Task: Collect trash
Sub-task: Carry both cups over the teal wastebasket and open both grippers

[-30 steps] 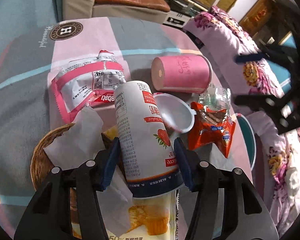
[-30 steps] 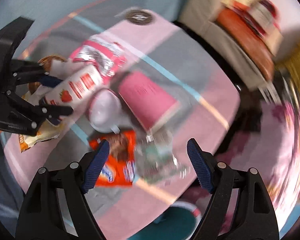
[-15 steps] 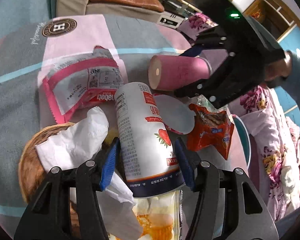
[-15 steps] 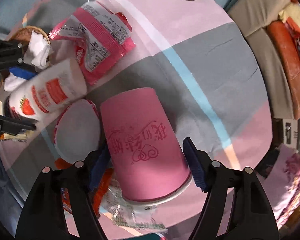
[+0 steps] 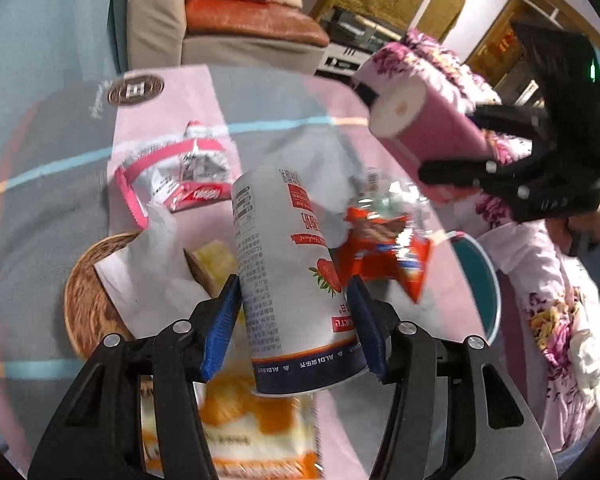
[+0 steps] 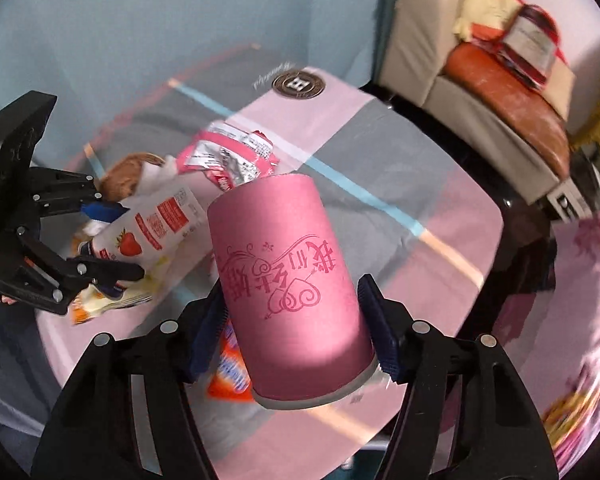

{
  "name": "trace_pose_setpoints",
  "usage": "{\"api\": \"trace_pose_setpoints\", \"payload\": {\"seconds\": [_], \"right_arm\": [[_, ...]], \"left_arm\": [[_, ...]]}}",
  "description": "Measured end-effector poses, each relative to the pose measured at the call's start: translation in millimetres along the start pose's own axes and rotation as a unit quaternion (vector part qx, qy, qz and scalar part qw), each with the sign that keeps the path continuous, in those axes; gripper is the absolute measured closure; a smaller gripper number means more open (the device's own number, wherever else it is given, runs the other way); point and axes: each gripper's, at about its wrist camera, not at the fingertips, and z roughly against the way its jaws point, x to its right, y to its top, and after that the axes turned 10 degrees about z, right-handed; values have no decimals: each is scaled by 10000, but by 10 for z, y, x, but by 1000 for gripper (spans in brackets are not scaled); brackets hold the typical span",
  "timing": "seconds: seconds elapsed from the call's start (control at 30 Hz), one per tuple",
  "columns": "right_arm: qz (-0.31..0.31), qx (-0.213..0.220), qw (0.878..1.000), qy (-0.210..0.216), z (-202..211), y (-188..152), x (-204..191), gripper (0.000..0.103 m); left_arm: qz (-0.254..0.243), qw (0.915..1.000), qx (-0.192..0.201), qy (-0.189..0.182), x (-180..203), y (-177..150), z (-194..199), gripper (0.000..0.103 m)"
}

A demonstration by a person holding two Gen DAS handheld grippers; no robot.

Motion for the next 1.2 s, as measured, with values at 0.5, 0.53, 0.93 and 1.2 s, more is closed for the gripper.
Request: {"api": "trace_pose_setpoints", "payload": {"seconds": [0.5,0.53,0.93,1.2], "right_arm": [[-2726,161,9586,-805,904,-2130,-100,41],[-2918,172,9528,-822,946,-2299,-69,41],[-4010,293,9123,-777,1002,-3435,159,41],[-4300,331,8991,-755,1008,-3714,267,41]], "left_arm": [[-1349,9881,-286,-678,1691,-453,-263,53],[-1444,9866,-359,-677,1788,-487,-327,53],[-2241,9666,-1078,-616,2761,-808,-1137,54],[-2446,9610,-1196,-492,2946,-895,-1346,51]]}}
